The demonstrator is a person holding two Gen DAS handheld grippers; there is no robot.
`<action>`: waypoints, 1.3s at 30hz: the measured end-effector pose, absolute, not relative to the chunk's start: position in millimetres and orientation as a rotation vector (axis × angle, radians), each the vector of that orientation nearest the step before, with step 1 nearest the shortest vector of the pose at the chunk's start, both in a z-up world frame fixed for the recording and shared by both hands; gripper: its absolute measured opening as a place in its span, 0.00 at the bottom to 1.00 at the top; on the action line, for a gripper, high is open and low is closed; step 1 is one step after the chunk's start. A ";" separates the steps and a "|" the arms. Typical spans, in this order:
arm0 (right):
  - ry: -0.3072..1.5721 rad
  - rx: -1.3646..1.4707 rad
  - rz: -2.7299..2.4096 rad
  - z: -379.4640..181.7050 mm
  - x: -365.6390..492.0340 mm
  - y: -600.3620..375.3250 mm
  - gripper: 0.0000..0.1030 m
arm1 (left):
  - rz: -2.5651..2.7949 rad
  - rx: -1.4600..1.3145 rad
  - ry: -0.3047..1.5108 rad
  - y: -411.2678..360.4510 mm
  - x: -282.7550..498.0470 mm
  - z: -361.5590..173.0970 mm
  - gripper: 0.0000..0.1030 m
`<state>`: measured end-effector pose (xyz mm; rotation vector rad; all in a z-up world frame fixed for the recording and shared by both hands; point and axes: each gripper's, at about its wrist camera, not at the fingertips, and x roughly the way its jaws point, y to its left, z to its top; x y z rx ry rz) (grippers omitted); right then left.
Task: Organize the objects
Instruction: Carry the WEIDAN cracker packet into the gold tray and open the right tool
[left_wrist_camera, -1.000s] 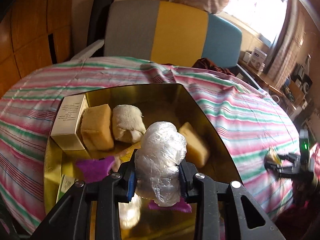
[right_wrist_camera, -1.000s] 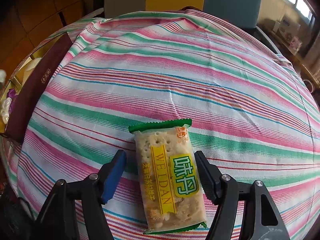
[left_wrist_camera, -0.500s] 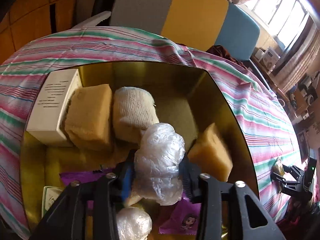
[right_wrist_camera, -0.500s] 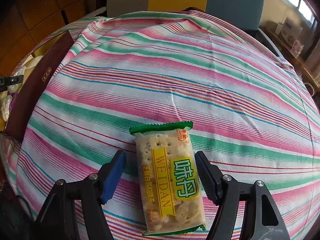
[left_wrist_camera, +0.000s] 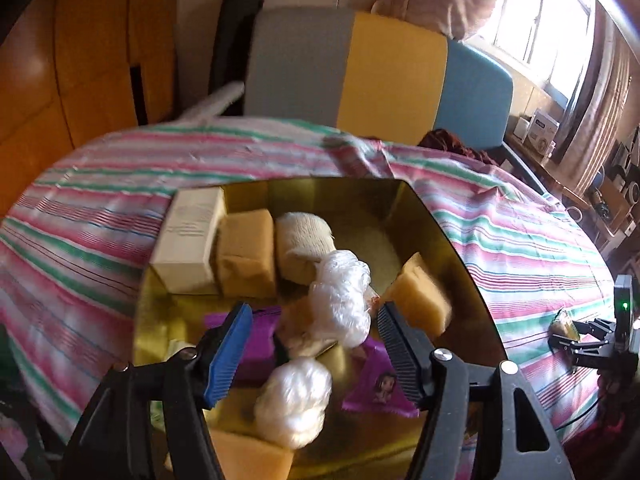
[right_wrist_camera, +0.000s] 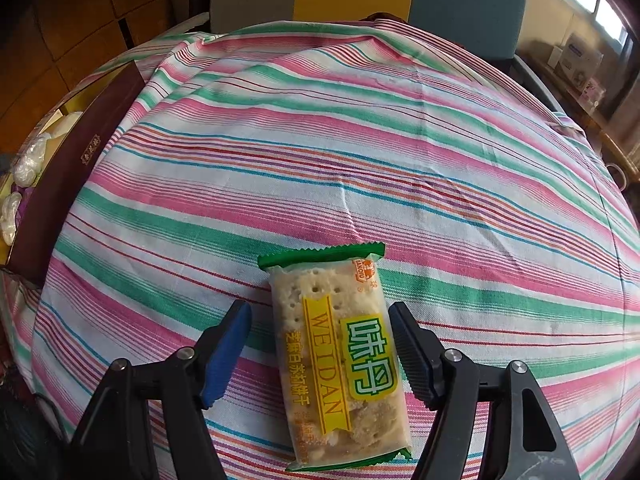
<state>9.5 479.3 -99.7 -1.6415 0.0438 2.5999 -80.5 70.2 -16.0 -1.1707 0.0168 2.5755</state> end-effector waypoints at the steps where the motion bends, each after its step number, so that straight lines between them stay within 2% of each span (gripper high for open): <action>1: 0.050 -1.645 2.592 -98.8 9.0 478.5 0.64 | 2.586 -1.156 0.022 68.0 -77.3 -12.6 0.67; 2: 0.061 -1.648 2.581 -97.7 8.5 477.4 0.63 | 2.600 -1.141 0.031 65.1 -73.5 -9.4 0.69; 4: 0.073 -1.648 2.564 -94.3 7.8 473.0 0.50 | 2.626 -1.115 0.043 61.2 -63.7 -3.0 0.69; 5: 0.087 -1.649 2.551 -92.6 6.5 471.5 0.49 | 2.637 -1.098 0.050 59.2 -59.4 0.1 0.69; 12: 0.096 -1.608 2.562 -71.0 -4.8 442.3 0.48 | 2.680 -1.043 0.048 45.2 -41.5 11.7 0.69; 23: 0.051 -1.451 2.850 8.5 -23.2 341.9 0.47 | 2.723 -1.058 -0.012 23.7 -33.7 8.3 0.69; 29: 0.132 -1.465 3.006 31.5 -25.1 287.8 0.47 | 2.781 -1.073 -0.009 11.8 -29.6 5.3 0.69; 39: 0.076 -1.696 3.001 8.8 -65.0 217.1 0.47 | 2.923 -1.011 0.014 -15.0 -15.0 11.9 0.69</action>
